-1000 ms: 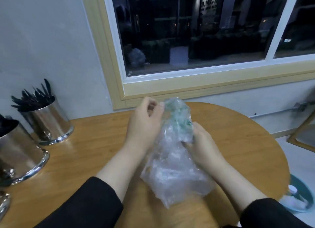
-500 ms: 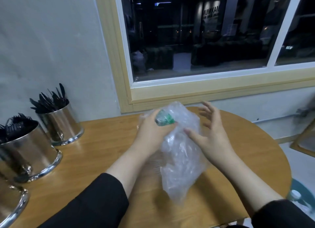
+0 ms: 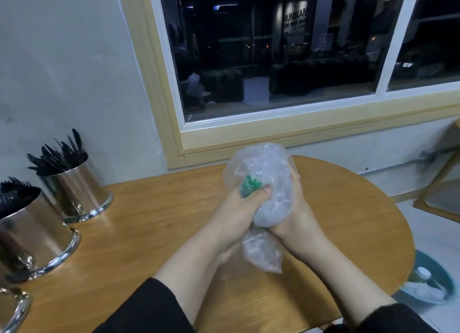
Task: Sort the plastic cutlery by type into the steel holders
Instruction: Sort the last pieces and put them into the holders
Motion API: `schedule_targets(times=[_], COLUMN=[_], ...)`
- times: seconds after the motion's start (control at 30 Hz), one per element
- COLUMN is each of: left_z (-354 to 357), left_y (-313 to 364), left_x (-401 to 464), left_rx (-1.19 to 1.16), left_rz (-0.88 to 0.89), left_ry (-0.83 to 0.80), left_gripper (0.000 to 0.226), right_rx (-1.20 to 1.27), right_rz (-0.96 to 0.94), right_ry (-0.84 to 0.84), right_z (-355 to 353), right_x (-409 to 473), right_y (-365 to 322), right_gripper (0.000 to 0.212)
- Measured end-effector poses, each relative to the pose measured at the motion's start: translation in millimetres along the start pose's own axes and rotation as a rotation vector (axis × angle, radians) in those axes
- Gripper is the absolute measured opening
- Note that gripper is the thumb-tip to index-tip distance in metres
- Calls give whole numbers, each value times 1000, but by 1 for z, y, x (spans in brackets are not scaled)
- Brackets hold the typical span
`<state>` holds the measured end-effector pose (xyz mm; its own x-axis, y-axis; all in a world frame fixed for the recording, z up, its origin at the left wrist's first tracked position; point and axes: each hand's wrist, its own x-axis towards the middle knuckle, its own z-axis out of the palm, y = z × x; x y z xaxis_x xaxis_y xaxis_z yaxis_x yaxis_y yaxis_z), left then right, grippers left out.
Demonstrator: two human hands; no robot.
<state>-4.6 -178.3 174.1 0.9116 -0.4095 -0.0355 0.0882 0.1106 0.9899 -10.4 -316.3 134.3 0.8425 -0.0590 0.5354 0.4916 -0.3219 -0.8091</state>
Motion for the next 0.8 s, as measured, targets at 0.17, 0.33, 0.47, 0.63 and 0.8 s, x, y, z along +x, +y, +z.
schedule_targets(times=[0.17,0.33,0.47,0.63,0.8], left_z=[-6,-6,28,73,138], left_y=[19,6,-22,-31,-54], left_x=[4,16,35,66,93], left_rx=[706,326,15,-187,-78], left_rz=[222,130,119,191,293], left_ry=[375,26,74,142,133], left_gripper=[32,88,58,39,37], right_rx=[-191,-373,-393,97,808], right_rz=[17,-248,-94,403,565], right_ry=[89,-94,100,297,306], right_z=[-19,-29,-35,-66,-109], right_x=[3,12,8,-31,-66], right_y=[12,15,33,50,53], right_gripper=[36,31,53,71,44])
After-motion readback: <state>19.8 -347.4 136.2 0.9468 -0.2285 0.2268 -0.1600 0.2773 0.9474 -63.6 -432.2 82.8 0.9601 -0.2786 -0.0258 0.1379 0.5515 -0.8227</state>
